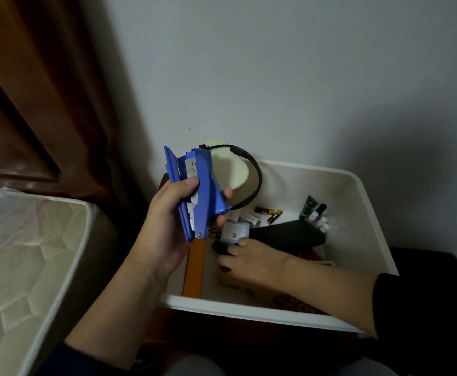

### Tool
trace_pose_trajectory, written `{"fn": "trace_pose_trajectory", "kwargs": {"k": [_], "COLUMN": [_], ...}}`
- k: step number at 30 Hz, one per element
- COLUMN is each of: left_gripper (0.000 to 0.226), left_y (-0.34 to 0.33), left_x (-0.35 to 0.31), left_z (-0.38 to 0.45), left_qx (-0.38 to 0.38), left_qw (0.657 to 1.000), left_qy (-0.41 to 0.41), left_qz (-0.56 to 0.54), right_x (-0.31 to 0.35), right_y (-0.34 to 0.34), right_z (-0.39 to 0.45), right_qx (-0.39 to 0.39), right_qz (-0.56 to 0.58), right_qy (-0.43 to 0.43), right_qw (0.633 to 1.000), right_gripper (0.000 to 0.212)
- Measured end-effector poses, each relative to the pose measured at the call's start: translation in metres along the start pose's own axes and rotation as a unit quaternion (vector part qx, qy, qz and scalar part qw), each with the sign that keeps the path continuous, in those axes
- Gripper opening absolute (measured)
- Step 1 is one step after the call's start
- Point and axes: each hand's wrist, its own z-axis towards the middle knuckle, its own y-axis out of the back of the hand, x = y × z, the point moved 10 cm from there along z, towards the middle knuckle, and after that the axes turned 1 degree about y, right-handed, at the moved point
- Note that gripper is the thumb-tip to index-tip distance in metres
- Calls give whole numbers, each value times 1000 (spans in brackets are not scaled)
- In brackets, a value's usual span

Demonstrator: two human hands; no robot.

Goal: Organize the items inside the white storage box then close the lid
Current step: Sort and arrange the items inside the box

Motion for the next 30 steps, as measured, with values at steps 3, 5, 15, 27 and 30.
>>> {"fn": "trace_pose_trajectory", "kwargs": {"k": [3, 5, 15, 27, 30], "left_gripper": [59, 58, 59, 33, 38], "left_y": [0, 0, -1, -10, -19], "left_x": [0, 0, 1, 3, 9], "left_z": [0, 0, 1, -6, -11], "left_qx": [-2, -1, 5, 14, 30], "left_qw": [1000, 1000, 1000, 999, 997], "left_qy": [1, 0, 1, 34, 72], "left_qz": [4, 5, 3, -17, -21], "right_x": [-16, -27, -37, -101, -95], "right_y": [0, -3, -6, 12, 40], "right_z": [5, 5, 6, -52, -53], "right_qx": [-5, -1, 21, -242, -264], "right_qz": [2, -6, 6, 925, 939], "right_qy": [-56, -95, -148, -204, -135], "right_qw": [998, 995, 989, 210, 175], "right_gripper": [36, 41, 29, 54, 61]}}
